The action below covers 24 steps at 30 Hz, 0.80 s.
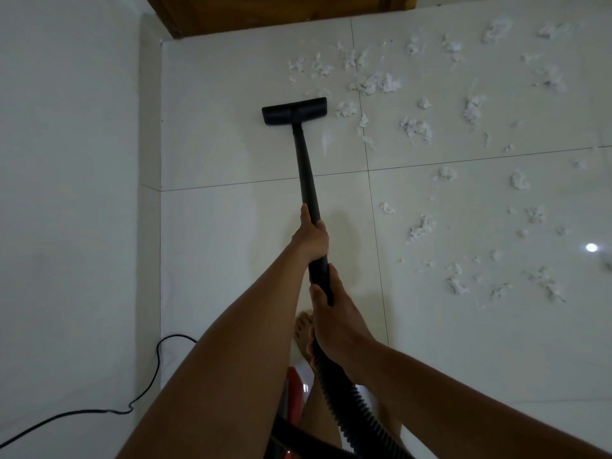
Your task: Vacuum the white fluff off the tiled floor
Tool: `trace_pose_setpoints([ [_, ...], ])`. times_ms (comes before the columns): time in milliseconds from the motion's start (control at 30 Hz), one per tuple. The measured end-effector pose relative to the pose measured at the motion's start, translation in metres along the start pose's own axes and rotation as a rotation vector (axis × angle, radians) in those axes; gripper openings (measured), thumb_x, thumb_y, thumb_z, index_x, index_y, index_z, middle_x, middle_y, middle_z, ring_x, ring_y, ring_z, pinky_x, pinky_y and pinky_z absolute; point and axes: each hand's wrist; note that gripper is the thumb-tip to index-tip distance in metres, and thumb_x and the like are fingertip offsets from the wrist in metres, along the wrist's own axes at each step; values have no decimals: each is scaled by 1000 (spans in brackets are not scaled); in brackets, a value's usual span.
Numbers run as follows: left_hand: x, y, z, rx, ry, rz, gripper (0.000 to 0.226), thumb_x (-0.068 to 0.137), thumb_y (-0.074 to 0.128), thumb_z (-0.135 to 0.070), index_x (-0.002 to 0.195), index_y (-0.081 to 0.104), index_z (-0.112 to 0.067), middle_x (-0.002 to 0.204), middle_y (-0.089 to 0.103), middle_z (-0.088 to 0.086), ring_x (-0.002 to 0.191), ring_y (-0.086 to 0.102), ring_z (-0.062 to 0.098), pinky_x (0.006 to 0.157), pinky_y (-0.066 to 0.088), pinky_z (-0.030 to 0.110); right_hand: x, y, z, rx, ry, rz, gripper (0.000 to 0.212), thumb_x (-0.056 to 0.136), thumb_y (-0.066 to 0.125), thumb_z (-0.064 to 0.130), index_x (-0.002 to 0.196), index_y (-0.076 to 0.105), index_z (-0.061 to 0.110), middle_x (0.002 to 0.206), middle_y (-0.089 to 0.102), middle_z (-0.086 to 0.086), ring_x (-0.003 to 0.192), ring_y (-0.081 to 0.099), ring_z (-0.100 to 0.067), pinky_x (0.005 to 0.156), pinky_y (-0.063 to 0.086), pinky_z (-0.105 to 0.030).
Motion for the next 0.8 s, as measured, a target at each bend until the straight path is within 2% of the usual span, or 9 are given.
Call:
trace_pose_setpoints([
  [267, 11, -11, -4, -3, 2, 8, 63, 110, 26, -36, 160, -12, -39, 135, 56, 11, 94, 64, 25, 99, 54, 45, 13, 7, 9, 21, 29, -12, 52, 108, 35, 42, 153, 12, 58, 75, 57, -6, 47, 55, -13, 41, 47, -20],
  [400, 17, -13, -6, -4, -3, 13, 63, 110, 27, -36, 160, -12, -39, 137, 55, 12, 106, 66, 31, 102, 52, 48, 20, 8, 12, 23, 29, -12, 52, 109, 34, 41, 154, 12, 56, 76, 57, -7, 46, 53, -12, 41, 47, -20],
  [800, 26, -7, -1, -19, 11, -19, 62, 109, 26, -38, 160, -10, -40, 134, 59, 16, 108, 66, 32, 100, 53, 48, 24, 4, 10, 7, 27, -12, 51, 109, 34, 40, 155, 16, 52, 84, 58, -8, 44, 51, -8, 34, 41, -14],
])
Point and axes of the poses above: each hand's wrist, its own x-axis towards the middle knuckle, its own y-axis out of the palm, z = x × y
